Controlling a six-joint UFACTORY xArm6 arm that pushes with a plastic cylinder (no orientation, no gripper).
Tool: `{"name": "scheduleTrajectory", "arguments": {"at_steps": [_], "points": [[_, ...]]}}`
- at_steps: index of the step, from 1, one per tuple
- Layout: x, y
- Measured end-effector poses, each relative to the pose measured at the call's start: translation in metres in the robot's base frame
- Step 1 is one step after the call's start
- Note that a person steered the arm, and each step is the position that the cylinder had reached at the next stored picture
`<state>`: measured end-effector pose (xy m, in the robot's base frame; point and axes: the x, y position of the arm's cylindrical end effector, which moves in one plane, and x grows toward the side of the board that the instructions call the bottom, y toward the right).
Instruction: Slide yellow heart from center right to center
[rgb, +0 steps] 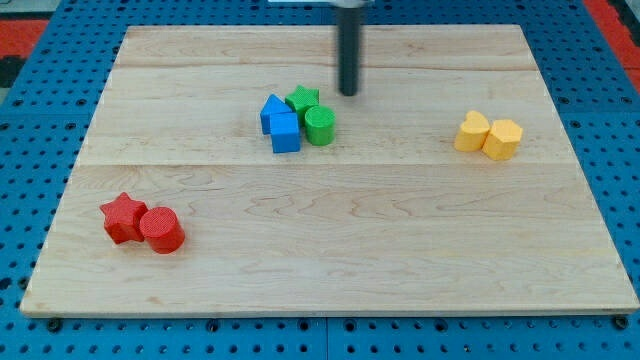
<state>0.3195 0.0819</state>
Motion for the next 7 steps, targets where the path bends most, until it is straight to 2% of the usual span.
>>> {"name": "scheduleTrajectory", "arguments": {"at_steps": [1,2,3,4,5,7], "points": [[0.032,0.104],[0.044,0.159],[0.072,0.134],[0.089,0.074],[0.085,0.015],[0.133,0.009]]}}
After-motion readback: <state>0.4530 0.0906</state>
